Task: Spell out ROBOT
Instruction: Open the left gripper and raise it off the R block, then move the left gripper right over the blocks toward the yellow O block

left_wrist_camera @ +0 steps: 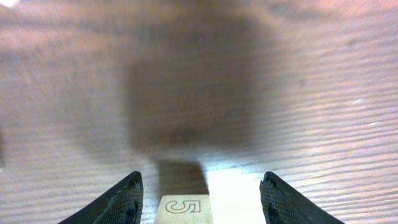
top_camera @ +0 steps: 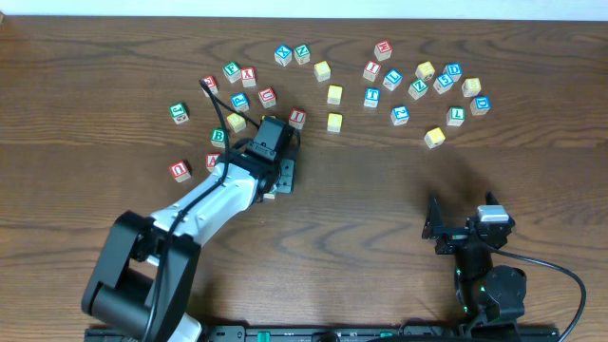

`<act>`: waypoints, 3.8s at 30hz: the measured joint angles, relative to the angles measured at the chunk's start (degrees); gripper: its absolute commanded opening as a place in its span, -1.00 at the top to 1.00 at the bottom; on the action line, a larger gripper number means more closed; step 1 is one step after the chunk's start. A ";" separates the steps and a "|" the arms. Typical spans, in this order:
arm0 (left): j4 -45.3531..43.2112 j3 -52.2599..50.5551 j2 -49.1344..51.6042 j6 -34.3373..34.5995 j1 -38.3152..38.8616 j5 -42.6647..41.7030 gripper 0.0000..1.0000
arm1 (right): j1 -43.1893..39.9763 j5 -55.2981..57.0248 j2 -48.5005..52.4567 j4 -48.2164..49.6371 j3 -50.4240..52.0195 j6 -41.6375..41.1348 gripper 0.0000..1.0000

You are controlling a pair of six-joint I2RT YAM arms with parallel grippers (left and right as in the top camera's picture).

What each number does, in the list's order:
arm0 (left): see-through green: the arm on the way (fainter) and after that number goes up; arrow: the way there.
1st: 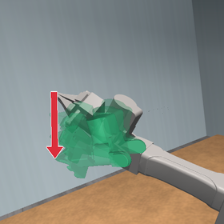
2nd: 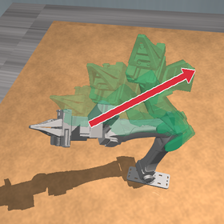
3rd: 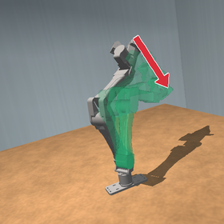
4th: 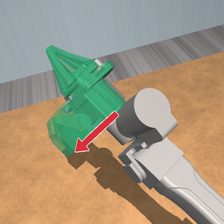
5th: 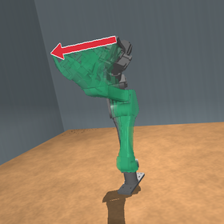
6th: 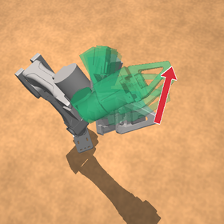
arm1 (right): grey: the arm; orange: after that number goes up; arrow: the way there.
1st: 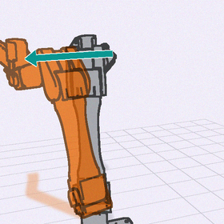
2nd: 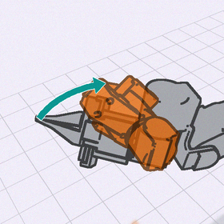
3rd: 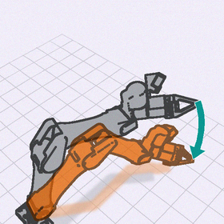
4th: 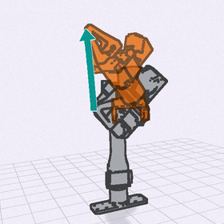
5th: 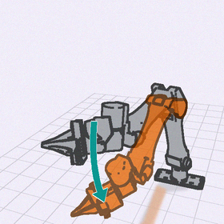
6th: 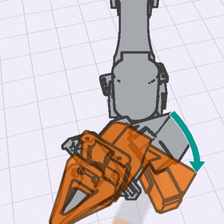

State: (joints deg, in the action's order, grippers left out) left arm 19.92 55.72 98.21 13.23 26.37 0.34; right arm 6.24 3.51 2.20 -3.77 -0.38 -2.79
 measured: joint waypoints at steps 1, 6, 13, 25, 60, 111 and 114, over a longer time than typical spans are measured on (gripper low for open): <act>0.02 0.31 -0.61 -0.02 0.00 -0.02 -0.28 | 0.00 0.00 0.00 0.00 0.00 -0.02 -0.98; 0.26 2.25 -5.64 -0.37 0.00 -0.02 -0.44 | 0.00 0.02 0.00 0.00 0.00 -0.02 -0.99; 1.27 6.36 -10.40 -2.01 0.00 0.00 -0.48 | 0.00 0.00 0.00 0.00 0.00 0.00 -0.98; 5.88 15.23 -10.43 -4.96 -0.74 0.00 -0.47 | 0.00 0.00 0.00 0.00 0.00 0.00 -0.99; 18.95 38.34 11.50 -10.19 3.30 -1.09 -0.47 | 0.00 0.00 0.00 0.00 0.00 0.00 -0.99; 16.00 51.67 26.97 1.70 9.31 7.26 -0.42 | 0.00 0.02 0.00 0.00 0.00 0.00 -0.98; 16.00 51.84 27.85 1.79 9.31 7.34 -0.42 | 0.00 0.02 0.00 0.00 0.00 0.00 -0.99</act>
State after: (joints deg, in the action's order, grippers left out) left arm 35.92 107.57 126.06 15.03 35.68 7.68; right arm 6.24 3.53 2.20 -3.77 -0.38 -2.79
